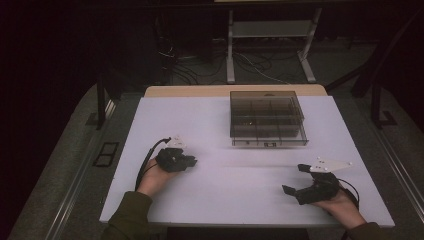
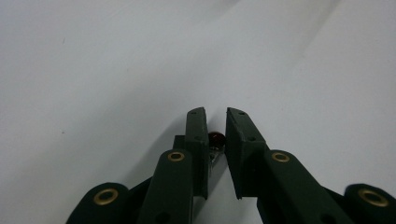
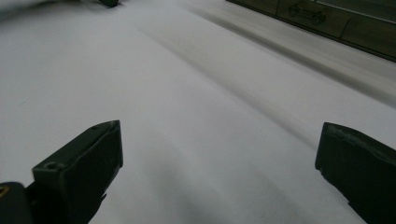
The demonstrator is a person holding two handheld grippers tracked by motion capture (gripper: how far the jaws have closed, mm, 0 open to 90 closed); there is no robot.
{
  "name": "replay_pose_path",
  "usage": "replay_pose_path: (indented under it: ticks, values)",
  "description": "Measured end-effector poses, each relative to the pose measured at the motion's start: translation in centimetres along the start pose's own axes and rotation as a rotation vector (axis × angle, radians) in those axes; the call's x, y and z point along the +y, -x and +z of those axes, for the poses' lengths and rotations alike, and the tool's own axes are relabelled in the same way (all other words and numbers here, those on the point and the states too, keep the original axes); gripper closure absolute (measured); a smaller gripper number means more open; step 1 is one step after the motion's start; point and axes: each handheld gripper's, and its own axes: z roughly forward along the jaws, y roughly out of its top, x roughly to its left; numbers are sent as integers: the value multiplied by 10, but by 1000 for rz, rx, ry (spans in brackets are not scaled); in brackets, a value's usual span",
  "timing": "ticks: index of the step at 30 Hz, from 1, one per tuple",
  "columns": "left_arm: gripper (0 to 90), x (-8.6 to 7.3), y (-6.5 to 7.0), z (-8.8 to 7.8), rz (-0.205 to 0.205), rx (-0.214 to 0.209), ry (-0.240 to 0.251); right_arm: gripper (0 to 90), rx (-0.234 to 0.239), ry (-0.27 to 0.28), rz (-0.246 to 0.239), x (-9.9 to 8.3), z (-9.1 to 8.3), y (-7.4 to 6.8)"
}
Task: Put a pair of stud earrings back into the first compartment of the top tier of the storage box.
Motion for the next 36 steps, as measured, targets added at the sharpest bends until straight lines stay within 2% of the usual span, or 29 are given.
replay_pose_path:
  ticks: [8, 21, 28, 36]
  values:
    - [782, 2, 0, -4, -12, -8, 19, 4, 0, 1, 0, 0, 0, 0]
    - [781, 10, 4, -19, -47, -31, 101, 4, 1, 2, -2, 0, 0, 0]
    - [781, 19, 7, -25, -40, -43, 132, 4, 1, 2, -3, 0, 0, 0]
    - [782, 36, 13, -29, -29, -66, 173, 4, 1, 2, 1, 0, 0, 0]
